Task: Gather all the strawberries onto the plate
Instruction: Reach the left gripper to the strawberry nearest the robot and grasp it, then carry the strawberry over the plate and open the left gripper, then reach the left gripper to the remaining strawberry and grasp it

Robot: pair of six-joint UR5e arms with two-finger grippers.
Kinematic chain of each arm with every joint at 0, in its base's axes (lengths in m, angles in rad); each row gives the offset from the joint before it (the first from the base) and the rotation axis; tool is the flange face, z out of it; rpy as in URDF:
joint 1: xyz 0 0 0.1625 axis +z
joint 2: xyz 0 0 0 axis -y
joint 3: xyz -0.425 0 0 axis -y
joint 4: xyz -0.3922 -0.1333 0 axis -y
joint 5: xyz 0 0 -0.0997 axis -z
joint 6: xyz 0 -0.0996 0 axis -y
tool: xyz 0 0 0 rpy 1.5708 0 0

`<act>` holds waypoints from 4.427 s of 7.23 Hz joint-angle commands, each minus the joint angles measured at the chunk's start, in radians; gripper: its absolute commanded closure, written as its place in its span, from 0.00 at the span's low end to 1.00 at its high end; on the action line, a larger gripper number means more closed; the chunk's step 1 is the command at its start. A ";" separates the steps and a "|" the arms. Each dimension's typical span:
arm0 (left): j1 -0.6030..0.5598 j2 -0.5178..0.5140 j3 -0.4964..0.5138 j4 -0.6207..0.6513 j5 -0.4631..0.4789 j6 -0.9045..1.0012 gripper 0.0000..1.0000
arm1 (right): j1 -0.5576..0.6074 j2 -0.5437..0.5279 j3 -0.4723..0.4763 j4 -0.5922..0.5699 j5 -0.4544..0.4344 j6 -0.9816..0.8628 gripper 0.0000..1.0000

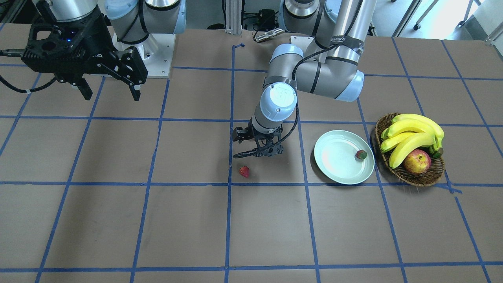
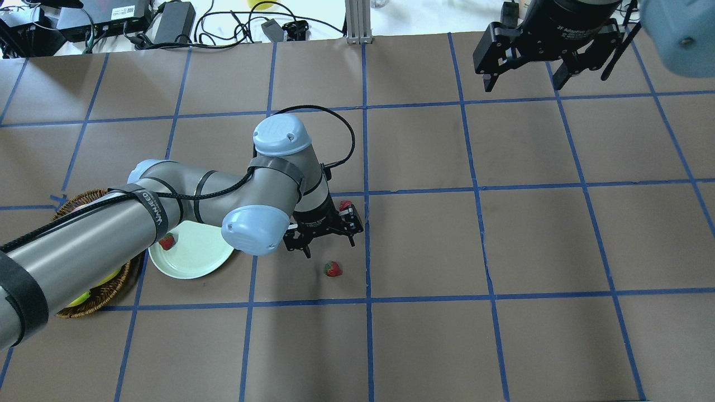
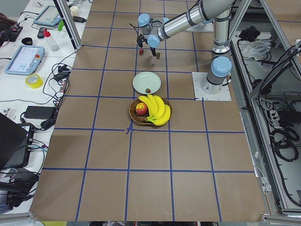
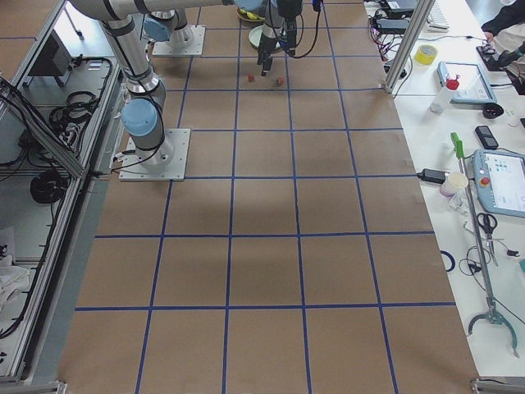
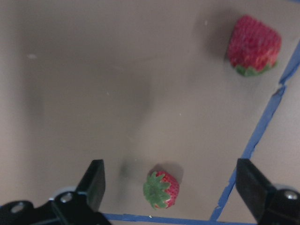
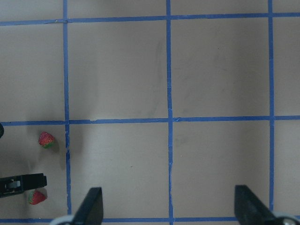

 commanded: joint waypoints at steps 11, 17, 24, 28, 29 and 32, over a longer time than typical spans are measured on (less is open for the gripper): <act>-0.019 0.001 -0.010 -0.008 0.031 0.014 1.00 | 0.001 -0.002 0.001 0.002 0.000 -0.002 0.00; 0.312 0.006 0.262 -0.189 0.314 0.387 1.00 | 0.001 -0.002 0.001 0.003 -0.002 -0.002 0.00; 0.458 0.006 0.124 -0.204 0.355 0.569 0.00 | 0.001 -0.002 0.003 0.003 -0.002 -0.002 0.00; 0.387 0.013 0.240 -0.195 0.282 0.575 0.00 | 0.001 -0.002 0.003 0.006 -0.002 -0.002 0.00; 0.324 0.015 0.259 -0.189 0.199 0.551 0.00 | 0.001 -0.003 0.003 0.006 -0.002 -0.002 0.00; 0.167 -0.028 0.253 -0.062 0.139 0.224 0.00 | 0.001 -0.003 0.003 0.006 -0.002 -0.002 0.00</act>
